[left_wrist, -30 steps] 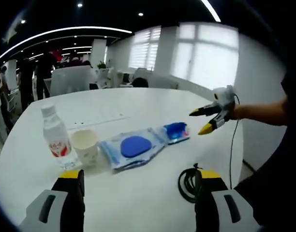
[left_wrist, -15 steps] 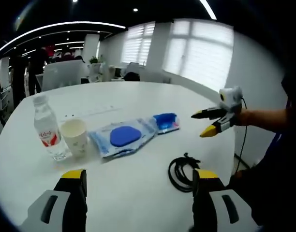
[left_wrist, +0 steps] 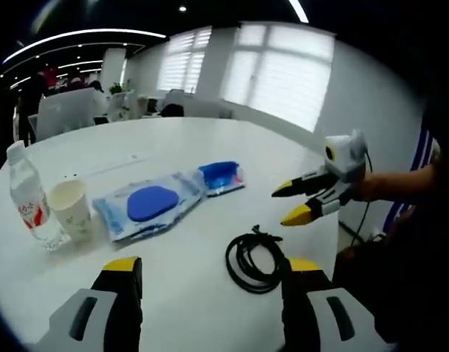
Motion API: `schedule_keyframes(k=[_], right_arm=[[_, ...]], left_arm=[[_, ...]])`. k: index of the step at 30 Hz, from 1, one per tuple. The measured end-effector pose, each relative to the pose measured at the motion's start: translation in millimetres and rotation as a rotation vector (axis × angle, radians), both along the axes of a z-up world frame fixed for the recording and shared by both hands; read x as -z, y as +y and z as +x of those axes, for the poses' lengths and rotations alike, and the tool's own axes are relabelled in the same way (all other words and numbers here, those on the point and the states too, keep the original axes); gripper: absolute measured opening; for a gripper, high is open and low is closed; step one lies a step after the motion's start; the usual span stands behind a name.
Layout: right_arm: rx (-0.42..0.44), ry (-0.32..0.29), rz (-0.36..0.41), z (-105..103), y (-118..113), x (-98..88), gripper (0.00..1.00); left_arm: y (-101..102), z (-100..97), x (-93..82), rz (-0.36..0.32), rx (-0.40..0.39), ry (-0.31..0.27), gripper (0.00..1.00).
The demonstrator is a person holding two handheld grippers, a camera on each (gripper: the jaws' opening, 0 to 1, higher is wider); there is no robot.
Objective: Arrange the tabletop items into an orderly group along one side of the table until the central work area is clear of visible clutter.
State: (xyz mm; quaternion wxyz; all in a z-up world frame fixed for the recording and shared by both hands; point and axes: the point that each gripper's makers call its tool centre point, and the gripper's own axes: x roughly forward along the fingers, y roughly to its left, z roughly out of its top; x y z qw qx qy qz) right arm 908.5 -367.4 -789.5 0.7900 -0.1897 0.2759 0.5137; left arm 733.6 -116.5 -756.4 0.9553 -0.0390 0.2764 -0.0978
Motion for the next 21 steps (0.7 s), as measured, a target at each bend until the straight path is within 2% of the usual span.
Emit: schedule_keyframes(k=[2, 5, 7, 8, 9, 10, 12, 13, 16, 19, 21], right_arm=[[0.011, 0.005, 0.008, -6.2, 0.3, -2.2, 0.4], [0.063, -0.001, 0.037, -34.3, 1.4, -8.7, 0.38], [0.1, 0.017, 0.037, -43.3, -1.1, -5.2, 0.34], [0.113, 0.023, 0.041, -53.7, -2.1, -2.0, 0.33], [0.128, 0.033, 0.044, -65.0, -2.2, 0.4, 0.33], [0.153, 0.058, 0.062, -81.9, 0.4, 3.8, 0.33], [0.15, 0.054, 0.049, -95.5, 1.6, 9.2, 0.32], [0.166, 0.075, 0.056, -106.8, 4.1, 12.0, 0.31], [0.174, 0.072, 0.025, -121.6, 6.5, 23.1, 0.27], [0.201, 0.088, 0.032, -126.4, 7.6, 28.2, 0.24], [0.217, 0.076, 0.004, -132.0, 8.2, 39.6, 0.22]], left_arm=[[0.1, -0.3, -0.1, -0.001, 0.0, -0.001, 0.71], [-2.3, -5.8, 1.5, -0.018, 0.016, -0.009, 0.67], [-5.1, -9.9, 6.4, -0.023, 0.031, 0.015, 0.63], [-7.8, -14.4, 13.9, -0.012, 0.052, 0.037, 0.62], [-11.9, -16.1, 14.1, -0.021, 0.065, 0.039, 0.6], [-22.7, -18.9, 16.5, -0.03, 0.099, 0.05, 0.58], [-35.8, -18.3, 16.3, -0.02, 0.155, 0.041, 0.54], [-41.2, -17.3, 18.1, -0.029, 0.169, 0.048, 0.52], [-61.4, -14.5, 24.1, -0.046, 0.214, 0.058, 0.48], [-77.8, -13.0, 29.0, -0.056, 0.239, 0.064, 0.43], [-91.4, -13.5, 36.0, -0.067, 0.259, 0.08, 0.41]])
